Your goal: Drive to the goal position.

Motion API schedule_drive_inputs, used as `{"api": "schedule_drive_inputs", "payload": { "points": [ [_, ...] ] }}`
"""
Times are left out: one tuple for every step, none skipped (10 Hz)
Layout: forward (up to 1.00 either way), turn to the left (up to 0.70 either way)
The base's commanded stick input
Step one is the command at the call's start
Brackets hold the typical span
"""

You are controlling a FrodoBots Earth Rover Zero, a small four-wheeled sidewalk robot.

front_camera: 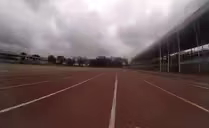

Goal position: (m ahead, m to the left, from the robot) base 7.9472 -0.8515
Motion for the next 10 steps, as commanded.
{"api": "schedule_drive_inputs", "payload": {
  "points": [
    [0.70, 0.00],
    [0.70, 0.00],
    [0.70, 0.00],
    [0.70, 0.00],
    [0.70, 0.00],
    [0.70, 0.00],
    [0.70, 0.00],
    [0.70, 0.00],
    [0.70, 0.00],
    [0.70, 0.00]
  ]
}}
